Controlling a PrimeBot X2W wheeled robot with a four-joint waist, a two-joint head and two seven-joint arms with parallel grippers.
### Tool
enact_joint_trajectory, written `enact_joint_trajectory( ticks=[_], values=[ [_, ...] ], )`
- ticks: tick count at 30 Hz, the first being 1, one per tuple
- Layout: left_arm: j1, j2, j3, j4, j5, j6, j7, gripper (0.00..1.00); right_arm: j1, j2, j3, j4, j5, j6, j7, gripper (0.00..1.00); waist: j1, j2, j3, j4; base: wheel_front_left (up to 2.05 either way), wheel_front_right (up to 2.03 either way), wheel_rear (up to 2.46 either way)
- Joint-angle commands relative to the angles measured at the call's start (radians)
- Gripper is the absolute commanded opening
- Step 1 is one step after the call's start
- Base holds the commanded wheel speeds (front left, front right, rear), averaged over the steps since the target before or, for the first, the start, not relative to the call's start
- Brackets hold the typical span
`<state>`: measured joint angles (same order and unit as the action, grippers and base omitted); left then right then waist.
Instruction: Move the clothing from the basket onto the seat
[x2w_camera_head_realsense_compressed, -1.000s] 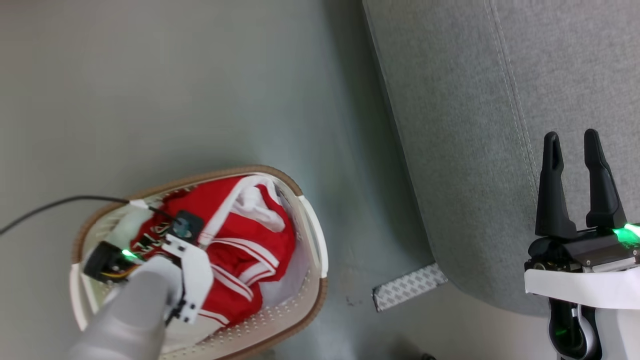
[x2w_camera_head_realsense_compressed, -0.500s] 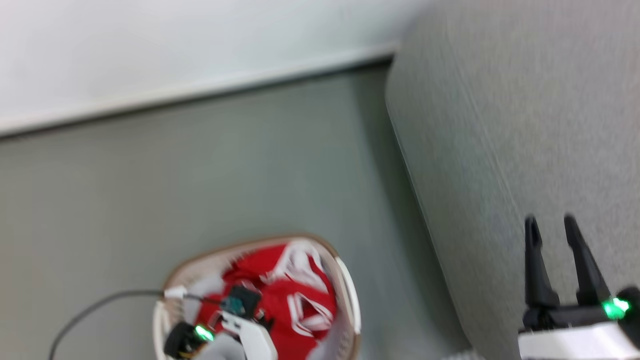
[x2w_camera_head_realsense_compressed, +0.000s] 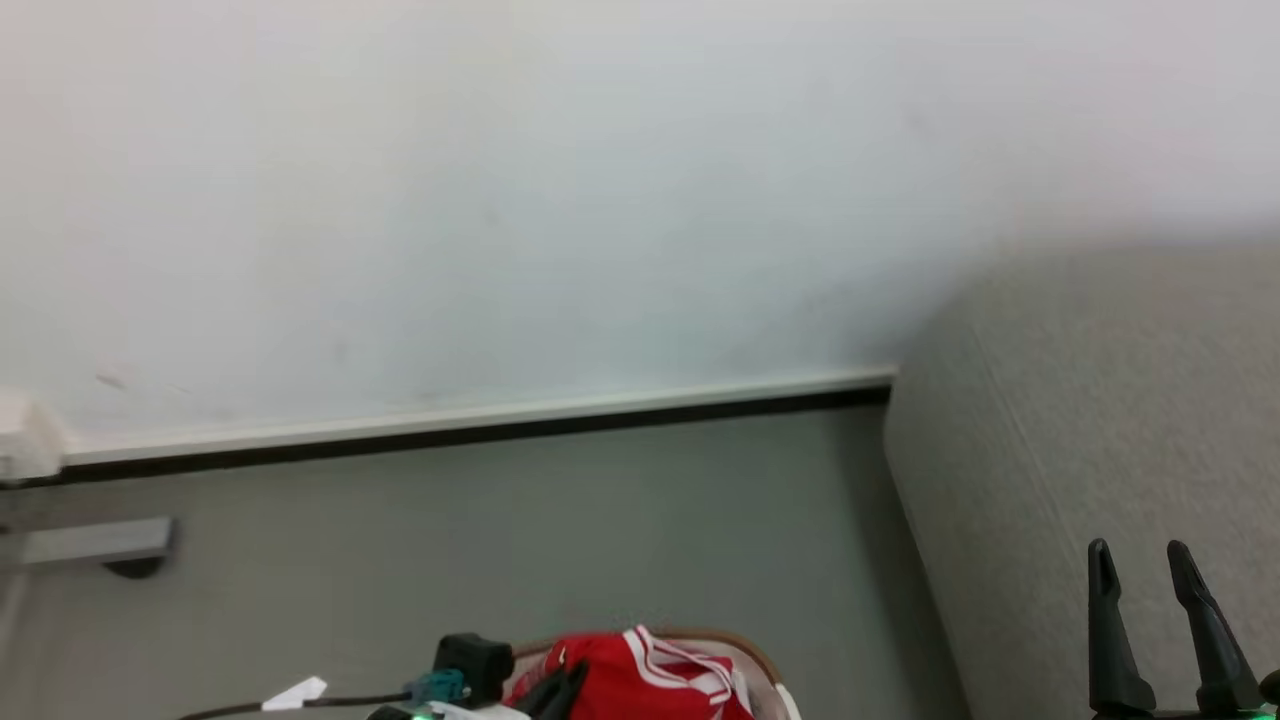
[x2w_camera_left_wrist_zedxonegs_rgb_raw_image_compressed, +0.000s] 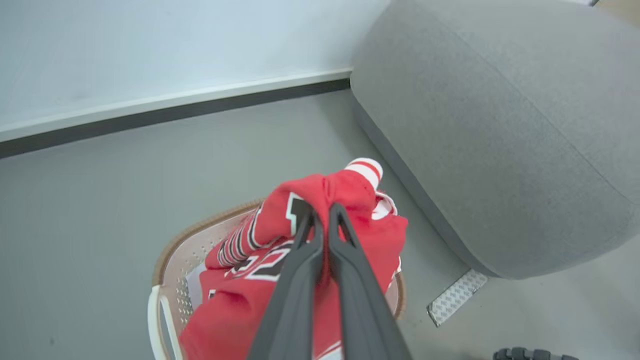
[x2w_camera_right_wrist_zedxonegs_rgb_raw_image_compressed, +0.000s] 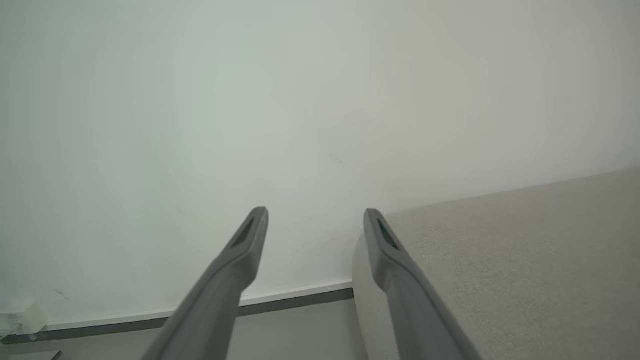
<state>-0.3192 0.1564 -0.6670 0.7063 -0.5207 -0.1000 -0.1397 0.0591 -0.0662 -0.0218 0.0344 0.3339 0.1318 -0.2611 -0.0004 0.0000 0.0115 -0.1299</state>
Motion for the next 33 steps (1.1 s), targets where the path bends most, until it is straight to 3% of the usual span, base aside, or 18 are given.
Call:
enact_joint_trajectory(
  ticks=[1, 9, 16, 26, 33],
  values=[
    [0.030, 0.016, 0.013, -0.056, -0.010, 0.020, -0.014, 0.00, 0.016, -0.009, -0.003, -0.003, -0.013, -0.002, -0.003, 1.00, 0.0004, 0.0000, -0.064, 0.060, 0.00, 0.00, 0.00],
    [0.109, 0.070, 0.048, -0.375, -0.006, 0.105, -0.040, 0.00, 0.034, -0.029, 0.015, 0.008, -0.018, -0.002, -0.003, 1.00, 0.0004, 0.0000, -0.119, 0.090, 0.00, 0.00, 0.00],
    [0.138, 0.103, 0.067, -0.553, 0.027, 0.152, -0.074, 0.00, 0.017, -0.061, 0.074, 0.023, -0.047, -0.002, -0.003, 1.00, 0.0004, 0.0000, -0.146, 0.091, 0.00, 0.00, 0.00],
    [0.148, 0.107, 0.082, -0.688, 0.026, 0.176, -0.083, 0.00, -0.047, -0.131, 0.290, 0.021, -0.019, -0.002, -0.003, 1.00, 0.0004, 0.0000, -0.165, 0.069, 0.00, 0.00, 0.00],
    [0.133, 0.105, 0.055, -0.726, 0.026, 0.163, -0.055, 0.00, -0.169, -0.257, 0.607, 0.006, 0.085, -0.002, -0.003, 1.00, 0.0004, 0.0000, -0.160, 0.049, 0.00, 0.00, 0.00]
  ],
)
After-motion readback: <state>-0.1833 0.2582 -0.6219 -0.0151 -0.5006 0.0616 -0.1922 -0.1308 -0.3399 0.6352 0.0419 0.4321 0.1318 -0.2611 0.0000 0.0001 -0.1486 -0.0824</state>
